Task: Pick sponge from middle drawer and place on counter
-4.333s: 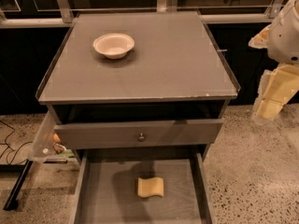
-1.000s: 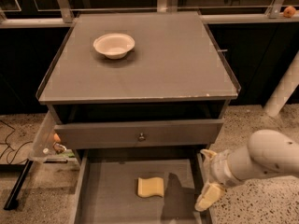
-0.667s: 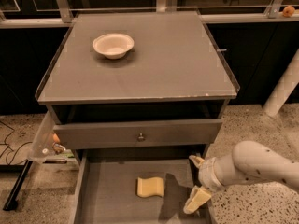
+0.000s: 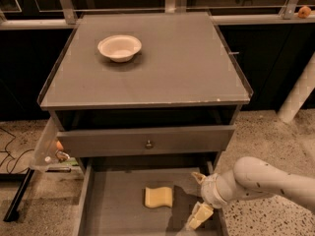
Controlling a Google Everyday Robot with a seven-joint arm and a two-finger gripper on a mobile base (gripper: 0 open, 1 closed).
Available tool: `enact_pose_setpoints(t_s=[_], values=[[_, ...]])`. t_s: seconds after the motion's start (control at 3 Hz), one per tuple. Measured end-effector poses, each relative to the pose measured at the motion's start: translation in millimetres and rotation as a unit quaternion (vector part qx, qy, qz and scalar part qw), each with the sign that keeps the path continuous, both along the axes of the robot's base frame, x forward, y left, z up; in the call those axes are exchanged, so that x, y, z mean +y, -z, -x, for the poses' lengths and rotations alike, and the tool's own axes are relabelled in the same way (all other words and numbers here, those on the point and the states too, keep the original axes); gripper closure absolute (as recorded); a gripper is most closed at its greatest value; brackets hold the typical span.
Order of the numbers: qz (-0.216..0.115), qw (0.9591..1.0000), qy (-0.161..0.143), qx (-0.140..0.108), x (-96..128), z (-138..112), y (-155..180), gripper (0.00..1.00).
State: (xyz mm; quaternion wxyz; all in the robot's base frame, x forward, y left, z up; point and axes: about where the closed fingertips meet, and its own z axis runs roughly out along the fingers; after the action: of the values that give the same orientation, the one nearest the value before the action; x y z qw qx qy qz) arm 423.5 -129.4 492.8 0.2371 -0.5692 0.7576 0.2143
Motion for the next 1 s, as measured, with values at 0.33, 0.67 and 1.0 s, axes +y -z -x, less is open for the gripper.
enact_pose_setpoints(t_s=[0.33,0.67,1.0], values=[[-0.007,0.9999,-0.009,-0.004,10.1,-5.2,12.8,0.00],[-0.015,0.9990,-0.035,-0.024,32.7,-23.2,36.0,0.00],[-0.031,0.9967,-0.061,-0.042,53.7,-38.5,54.0,0.00]])
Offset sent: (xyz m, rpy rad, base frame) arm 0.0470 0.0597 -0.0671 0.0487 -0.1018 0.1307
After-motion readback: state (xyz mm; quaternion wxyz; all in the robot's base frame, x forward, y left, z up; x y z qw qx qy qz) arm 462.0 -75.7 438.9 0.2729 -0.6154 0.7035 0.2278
